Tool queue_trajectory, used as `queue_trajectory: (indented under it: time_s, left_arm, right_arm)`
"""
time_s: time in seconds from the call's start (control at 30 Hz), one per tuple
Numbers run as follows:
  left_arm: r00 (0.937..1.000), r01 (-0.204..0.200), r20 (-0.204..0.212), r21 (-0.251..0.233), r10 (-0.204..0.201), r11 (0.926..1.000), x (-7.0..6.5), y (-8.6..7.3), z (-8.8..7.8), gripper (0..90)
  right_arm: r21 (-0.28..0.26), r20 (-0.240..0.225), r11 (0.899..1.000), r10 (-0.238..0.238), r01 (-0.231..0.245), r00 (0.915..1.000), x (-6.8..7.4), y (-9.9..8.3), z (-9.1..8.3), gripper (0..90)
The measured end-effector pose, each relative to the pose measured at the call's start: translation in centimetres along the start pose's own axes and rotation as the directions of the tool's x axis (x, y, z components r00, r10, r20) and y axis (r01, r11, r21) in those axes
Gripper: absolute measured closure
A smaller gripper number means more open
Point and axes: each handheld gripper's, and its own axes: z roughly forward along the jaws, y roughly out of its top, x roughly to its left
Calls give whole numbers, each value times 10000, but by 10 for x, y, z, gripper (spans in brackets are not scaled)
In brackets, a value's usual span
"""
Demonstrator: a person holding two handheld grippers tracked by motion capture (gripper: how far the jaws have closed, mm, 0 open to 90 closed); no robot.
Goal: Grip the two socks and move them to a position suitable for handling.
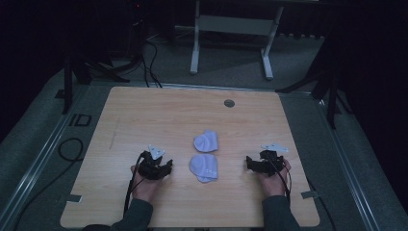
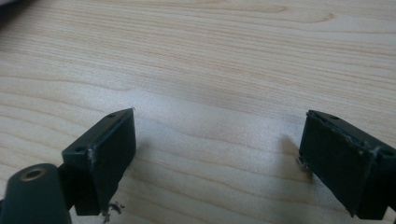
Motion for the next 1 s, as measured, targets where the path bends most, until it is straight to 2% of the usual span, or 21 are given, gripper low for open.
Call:
queue_trajectory:
  time_s: [0.07, 0.2, 0.23, 0.3, 0.43, 0.5, 0.6, 0.7, 0.77, 0.9, 1.0]
  left_arm:
    - [10000, -3, -1, 0, 3, 10000, 0, 0, 0, 467]
    - [10000, -27, 8, 21, 27, 10000, 0, 0, 0, 467]
    - [10000, -27, 8, 21, 27, 10000, 0, 0, 0, 467]
    - [10000, -33, 12, 30, 33, 10000, 0, 0, 0, 467]
    - [10000, -30, 13, 54, 30, 10000, 0, 0, 0, 467]
    - [10000, -22, 7, 60, 22, 10000, 0, 0, 0, 467]
    - [10000, -28, 16, 69, 28, 10000, -1, 0, -1, 469]
    - [10000, -39, 60, 92, 39, 10000, -3, 0, -2, 503]
    - [9999, -90, 124, 77, 89, 9999, -5, 0, -2, 518]
    - [9997, -161, 174, 63, 160, 9999, -7, 0, -2, 542]
    - [9997, -160, 192, 68, 159, 9998, -7, 0, -2, 546]
  right_arm:
    - [17, -7, 10000, -17, 17, 10000, 0, 0, 0, 124]
    - [142, -199, 9998, 117, -114, 9997, 3, 0, -7, 235]
    - [142, -199, 9998, 117, -114, 9997, 3, 0, -7, 235]
    - [113, -653, 9997, 239, -232, 9976, 5, 0, -10, 299]
    - [75, -840, 9999, -131, 138, 9964, 10, -1, -14, 412]
    - [-62, -1017, 9993, -378, 374, 9941, 14, -1, -18, 526]
    - [-178, -1479, 9969, -784, 766, 9859, 23, -1, -23, 673]
    - [-281, -2021, 9929, -1189, 1156, 9721, 34, -2, -27, 795]
    - [-339, -2432, 9879, -1551, 1514, 9575, 44, -2, -28, 870]
    - [-487, -2855, 9694, -2442, 2404, 9268, 68, -2, -28, 898]
    - [-667, -3124, 9598, -2798, 2728, 9078, 85, -1, -30, 898]
